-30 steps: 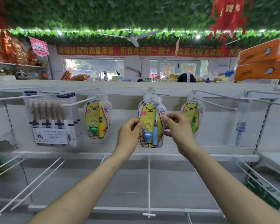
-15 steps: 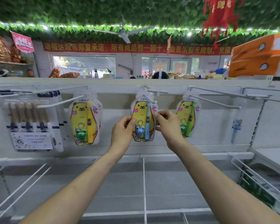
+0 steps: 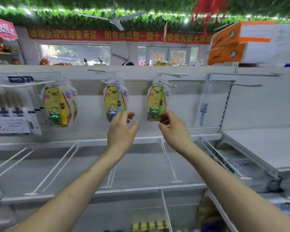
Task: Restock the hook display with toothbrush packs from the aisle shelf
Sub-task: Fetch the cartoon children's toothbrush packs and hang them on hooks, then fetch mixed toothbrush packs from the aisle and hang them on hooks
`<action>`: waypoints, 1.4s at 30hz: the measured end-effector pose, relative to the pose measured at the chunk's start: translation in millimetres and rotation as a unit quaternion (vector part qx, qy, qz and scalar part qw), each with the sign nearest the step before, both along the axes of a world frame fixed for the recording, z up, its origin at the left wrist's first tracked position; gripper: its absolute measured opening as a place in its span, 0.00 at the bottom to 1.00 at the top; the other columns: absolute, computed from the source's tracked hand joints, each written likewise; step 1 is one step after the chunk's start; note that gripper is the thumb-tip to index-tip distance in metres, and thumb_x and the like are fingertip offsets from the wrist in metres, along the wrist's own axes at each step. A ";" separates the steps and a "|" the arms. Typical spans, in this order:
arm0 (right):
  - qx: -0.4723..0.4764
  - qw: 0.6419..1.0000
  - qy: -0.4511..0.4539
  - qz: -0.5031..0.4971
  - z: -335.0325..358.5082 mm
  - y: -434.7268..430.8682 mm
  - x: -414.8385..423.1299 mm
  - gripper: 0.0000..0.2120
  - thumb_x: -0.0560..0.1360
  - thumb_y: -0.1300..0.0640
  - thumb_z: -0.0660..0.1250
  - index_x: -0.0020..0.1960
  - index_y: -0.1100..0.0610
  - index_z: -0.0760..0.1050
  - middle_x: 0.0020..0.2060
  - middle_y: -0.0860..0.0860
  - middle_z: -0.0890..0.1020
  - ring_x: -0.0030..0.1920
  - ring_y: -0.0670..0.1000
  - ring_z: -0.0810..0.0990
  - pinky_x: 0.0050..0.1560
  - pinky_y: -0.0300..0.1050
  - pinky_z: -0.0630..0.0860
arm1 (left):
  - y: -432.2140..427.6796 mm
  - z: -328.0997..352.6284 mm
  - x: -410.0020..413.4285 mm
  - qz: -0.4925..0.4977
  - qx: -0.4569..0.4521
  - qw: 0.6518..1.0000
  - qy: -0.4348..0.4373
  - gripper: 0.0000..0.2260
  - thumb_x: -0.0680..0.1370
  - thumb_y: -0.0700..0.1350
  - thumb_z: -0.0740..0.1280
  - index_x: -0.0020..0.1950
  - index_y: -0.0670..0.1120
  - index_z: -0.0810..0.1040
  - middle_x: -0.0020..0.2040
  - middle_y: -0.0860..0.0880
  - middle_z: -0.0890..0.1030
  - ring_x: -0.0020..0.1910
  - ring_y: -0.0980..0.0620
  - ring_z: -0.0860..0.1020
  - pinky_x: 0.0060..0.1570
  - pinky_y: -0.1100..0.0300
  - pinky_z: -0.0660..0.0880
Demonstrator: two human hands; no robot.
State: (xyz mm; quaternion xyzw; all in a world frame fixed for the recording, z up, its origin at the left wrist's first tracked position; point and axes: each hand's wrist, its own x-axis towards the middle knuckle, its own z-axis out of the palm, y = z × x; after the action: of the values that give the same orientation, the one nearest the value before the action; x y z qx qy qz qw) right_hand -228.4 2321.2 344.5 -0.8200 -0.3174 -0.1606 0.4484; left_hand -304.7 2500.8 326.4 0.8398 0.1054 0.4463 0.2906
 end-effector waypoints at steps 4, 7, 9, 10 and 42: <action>-0.096 0.993 -0.051 -0.036 -9.8 -94.1 -10.3 0.15 0.80 0.58 0.66 0.66 0.53 0.73 0.60 0.52 0.78 0.60 0.53 0.78 0.61 0.57 0.77 | -96.9 -1.4 5.1 -0.040 0.098 0.992 0.068 0.20 0.79 0.53 0.70 0.69 0.51 0.74 0.65 0.52 0.75 0.63 0.48 0.74 0.59 0.46 0.77; -0.145 0.983 -0.070 -0.093 -20.3 -171.4 -17.9 0.17 0.80 0.56 0.65 0.69 0.54 0.71 0.63 0.54 0.75 0.63 0.57 0.75 0.57 0.58 0.77 | -174.5 -8.5 12.2 -0.072 0.143 0.983 0.091 0.23 0.79 0.55 0.70 0.72 0.50 0.73 0.68 0.51 0.74 0.67 0.47 0.73 0.62 0.48 0.75; -0.161 0.974 -0.085 -0.138 -28.1 -226.3 -21.7 0.18 0.80 0.56 0.65 0.69 0.55 0.71 0.62 0.55 0.74 0.62 0.59 0.74 0.54 0.56 0.76 | -229.6 -13.5 20.5 -0.103 0.163 0.976 0.101 0.24 0.79 0.55 0.70 0.72 0.50 0.72 0.68 0.51 0.74 0.67 0.48 0.73 0.63 0.50 0.73; -0.176 0.966 -0.095 -0.163 -31.4 -255.5 -22.7 0.18 0.79 0.57 0.65 0.69 0.56 0.72 0.61 0.56 0.74 0.60 0.60 0.74 0.53 0.57 0.76 | -258.7 -15.3 25.5 -0.122 0.170 0.972 0.105 0.24 0.79 0.55 0.70 0.73 0.50 0.72 0.69 0.50 0.74 0.68 0.48 0.73 0.63 0.51 0.73; -0.309 0.626 0.248 -0.672 -160.6 -1057.3 46.0 0.24 0.76 0.53 0.68 0.70 0.58 0.68 0.63 0.59 0.73 0.64 0.64 0.74 0.61 0.56 0.73 | -1140.2 -149.2 281.7 -0.607 0.377 0.692 0.105 0.30 0.76 0.58 0.71 0.73 0.48 0.69 0.70 0.47 0.71 0.68 0.41 0.71 0.59 0.44 0.73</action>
State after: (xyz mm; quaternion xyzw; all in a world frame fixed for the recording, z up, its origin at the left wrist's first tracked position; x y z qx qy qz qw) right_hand -182.4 1263.9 184.0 -0.9048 0.4139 -0.1002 -0.0016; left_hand -23.0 1360.6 177.2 0.8013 -0.5744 0.0841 0.1447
